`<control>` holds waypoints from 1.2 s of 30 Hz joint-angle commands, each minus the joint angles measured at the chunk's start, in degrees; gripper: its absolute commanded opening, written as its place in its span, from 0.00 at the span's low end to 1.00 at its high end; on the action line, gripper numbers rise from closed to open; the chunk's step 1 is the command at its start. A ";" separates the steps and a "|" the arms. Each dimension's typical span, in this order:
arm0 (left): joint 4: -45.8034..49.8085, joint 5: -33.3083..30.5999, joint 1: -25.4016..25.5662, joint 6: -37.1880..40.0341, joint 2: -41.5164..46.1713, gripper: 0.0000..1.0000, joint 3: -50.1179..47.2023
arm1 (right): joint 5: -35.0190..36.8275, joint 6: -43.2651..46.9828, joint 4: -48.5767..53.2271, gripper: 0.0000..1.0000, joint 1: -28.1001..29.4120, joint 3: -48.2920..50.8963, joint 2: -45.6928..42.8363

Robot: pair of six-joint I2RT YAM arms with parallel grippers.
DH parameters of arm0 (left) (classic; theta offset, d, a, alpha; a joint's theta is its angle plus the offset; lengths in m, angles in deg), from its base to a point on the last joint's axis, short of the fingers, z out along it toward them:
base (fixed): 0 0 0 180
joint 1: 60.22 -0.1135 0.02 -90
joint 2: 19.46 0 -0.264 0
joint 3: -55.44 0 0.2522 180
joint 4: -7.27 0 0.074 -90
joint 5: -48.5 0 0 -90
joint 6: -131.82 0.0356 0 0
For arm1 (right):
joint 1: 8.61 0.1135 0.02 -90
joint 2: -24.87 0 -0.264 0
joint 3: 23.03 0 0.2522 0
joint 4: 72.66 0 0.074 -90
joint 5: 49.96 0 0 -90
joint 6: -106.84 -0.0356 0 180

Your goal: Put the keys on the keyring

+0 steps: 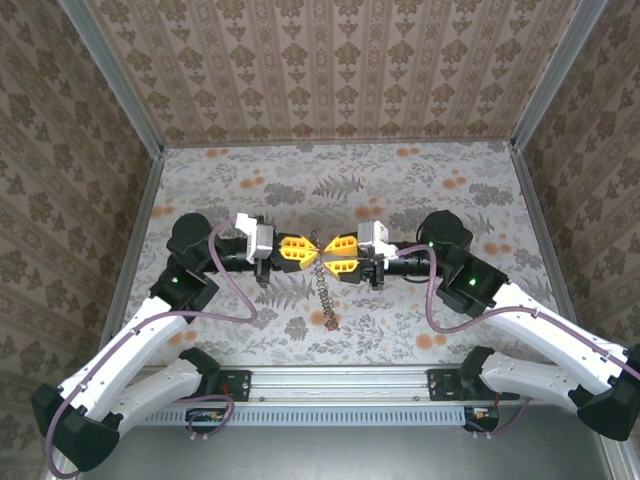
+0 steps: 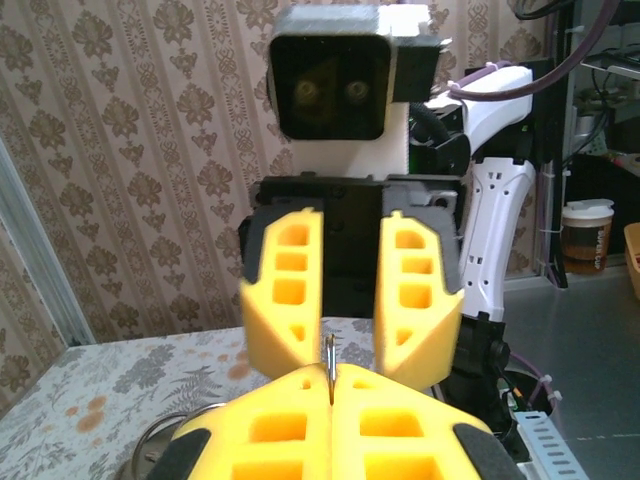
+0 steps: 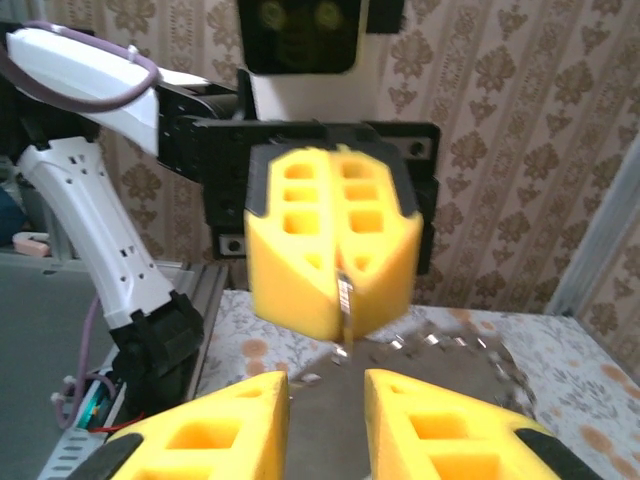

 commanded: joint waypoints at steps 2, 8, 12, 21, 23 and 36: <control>-3.08 1.88 0.28 -0.82 0.47 0.00 -0.02 | 4.14 -0.72 -2.89 0.29 -0.27 1.65 -1.43; -3.58 2.10 0.39 -1.19 -0.09 0.00 0.21 | 1.43 -1.63 -6.31 0.29 -0.25 1.77 -0.98; -3.48 1.99 0.47 -1.22 -0.03 0.00 0.21 | -1.38 -2.97 -8.84 0.29 -0.22 2.16 -1.25; -3.93 1.93 0.56 -1.40 -0.21 0.00 0.21 | -3.23 -3.84 -9.82 0.26 -0.19 1.74 0.86; -3.92 1.75 0.56 -1.38 -0.12 0.00 0.05 | -3.44 -3.58 -9.51 0.18 -0.20 1.61 1.06; 27.09 -16.66 4.21 15.91 0.43 0.29 8.33 | 6.52 2.49 9.13 0.00 -0.22 -6.17 0.97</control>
